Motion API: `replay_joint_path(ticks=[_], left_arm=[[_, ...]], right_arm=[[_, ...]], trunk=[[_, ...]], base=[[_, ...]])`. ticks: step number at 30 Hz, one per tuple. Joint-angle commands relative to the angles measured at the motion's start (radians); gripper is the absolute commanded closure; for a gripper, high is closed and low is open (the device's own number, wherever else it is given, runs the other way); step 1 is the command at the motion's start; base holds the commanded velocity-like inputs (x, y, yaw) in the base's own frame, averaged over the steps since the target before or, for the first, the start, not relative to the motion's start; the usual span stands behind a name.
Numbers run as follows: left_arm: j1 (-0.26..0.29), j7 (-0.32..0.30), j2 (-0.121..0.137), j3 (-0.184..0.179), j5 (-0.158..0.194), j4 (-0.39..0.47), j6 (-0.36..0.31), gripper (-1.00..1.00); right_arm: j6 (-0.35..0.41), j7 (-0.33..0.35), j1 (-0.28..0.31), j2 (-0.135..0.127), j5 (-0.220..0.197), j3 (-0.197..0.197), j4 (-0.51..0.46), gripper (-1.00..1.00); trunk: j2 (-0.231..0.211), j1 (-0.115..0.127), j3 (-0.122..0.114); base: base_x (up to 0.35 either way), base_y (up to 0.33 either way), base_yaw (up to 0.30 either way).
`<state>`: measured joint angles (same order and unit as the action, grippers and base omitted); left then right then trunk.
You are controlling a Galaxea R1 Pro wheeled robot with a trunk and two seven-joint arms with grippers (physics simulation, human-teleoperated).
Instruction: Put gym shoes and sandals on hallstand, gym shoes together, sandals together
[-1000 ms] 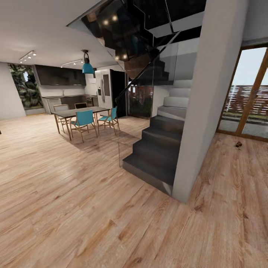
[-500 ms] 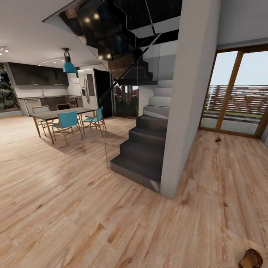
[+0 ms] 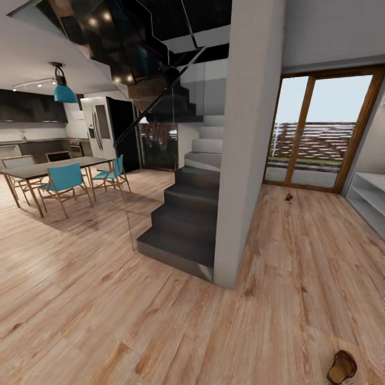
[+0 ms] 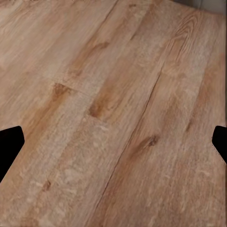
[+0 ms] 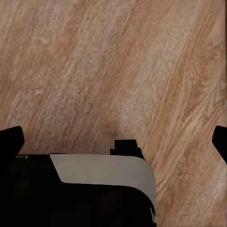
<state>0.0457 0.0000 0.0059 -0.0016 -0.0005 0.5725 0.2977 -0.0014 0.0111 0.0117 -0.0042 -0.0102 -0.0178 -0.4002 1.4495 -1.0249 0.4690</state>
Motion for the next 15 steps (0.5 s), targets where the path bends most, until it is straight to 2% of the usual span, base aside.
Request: replay_joint_path(ticks=[1,7,15], left_arm=[[0.000,0.000,0.000,-0.001,0.000,0.000,0.003,-1.00],[0.000,0.000,0.000,-0.001,-0.001,0.000,0.004,-1.00],[0.000,0.000,0.004,0.002,-0.002,0.004,0.009,-1.00]], right_arm=[[-0.001,0.001,0.001,0.001,0.001,-0.001,0.000,-1.00],[-0.004,0.001,0.001,0.002,0.007,0.002,-0.008,-1.00],[-0.012,0.001,0.001,0.003,0.010,0.004,-0.100,-1.00]], trunk=[[0.001,0.000,0.001],[0.001,0.000,0.001],[0.001,0.000,0.001]], base=[[0.068,0.000,-0.124],[0.025,0.000,-0.046],[0.002,0.000,-0.004]])
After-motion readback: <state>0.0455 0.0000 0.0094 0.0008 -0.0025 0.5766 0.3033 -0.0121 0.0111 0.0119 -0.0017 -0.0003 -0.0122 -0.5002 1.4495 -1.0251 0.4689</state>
